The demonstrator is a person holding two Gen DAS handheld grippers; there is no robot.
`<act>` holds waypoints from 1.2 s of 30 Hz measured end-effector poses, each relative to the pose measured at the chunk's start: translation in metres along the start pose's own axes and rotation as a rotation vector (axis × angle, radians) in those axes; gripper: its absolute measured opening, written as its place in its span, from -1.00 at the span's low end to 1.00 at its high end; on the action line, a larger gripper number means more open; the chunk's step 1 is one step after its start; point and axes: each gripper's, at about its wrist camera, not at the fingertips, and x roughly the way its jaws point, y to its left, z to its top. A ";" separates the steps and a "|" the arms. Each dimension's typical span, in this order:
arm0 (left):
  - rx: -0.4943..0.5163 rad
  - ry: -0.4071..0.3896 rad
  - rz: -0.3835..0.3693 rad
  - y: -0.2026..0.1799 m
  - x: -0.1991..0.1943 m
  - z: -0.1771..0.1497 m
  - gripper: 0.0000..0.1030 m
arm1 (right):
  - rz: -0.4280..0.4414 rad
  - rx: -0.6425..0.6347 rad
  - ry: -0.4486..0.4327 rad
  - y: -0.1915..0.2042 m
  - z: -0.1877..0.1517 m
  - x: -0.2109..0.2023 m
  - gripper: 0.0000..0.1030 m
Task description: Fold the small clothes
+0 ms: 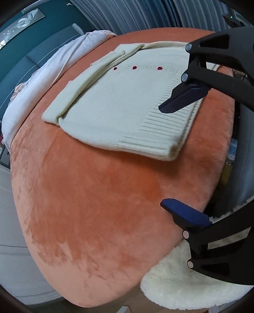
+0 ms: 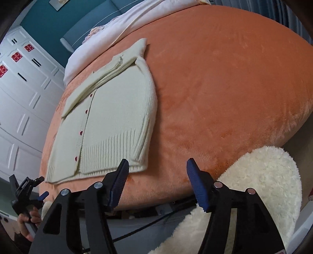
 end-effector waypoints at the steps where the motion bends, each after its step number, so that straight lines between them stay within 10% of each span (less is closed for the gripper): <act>1: 0.013 0.016 0.005 -0.003 0.010 0.003 0.70 | 0.001 0.005 0.012 0.002 0.002 0.007 0.22; 6: 0.026 0.017 0.047 -0.012 0.033 0.007 0.63 | 0.000 -0.003 0.040 0.017 0.007 0.037 0.22; 9: 0.040 0.046 0.015 -0.018 0.034 0.012 0.03 | 0.010 -0.043 0.048 0.031 0.011 0.048 0.15; 12: 0.014 0.124 -0.069 -0.021 0.039 0.017 -0.83 | -0.005 -0.103 0.075 0.048 0.016 0.061 -0.50; 13: 0.003 0.124 -0.084 -0.022 0.037 0.018 -0.85 | -0.018 -0.128 0.064 0.054 0.017 0.060 -0.80; 21: 0.067 0.092 -0.163 -0.029 -0.025 0.004 -0.88 | -0.006 -0.324 -0.066 0.074 0.022 -0.006 -0.86; 31: 0.167 0.268 -0.115 0.025 -0.090 -0.105 -0.88 | 0.047 -0.492 0.220 0.039 -0.090 -0.065 -0.86; 36: 0.141 0.198 -0.152 0.026 -0.141 -0.092 -0.88 | 0.142 -0.491 0.206 0.047 -0.101 -0.115 -0.86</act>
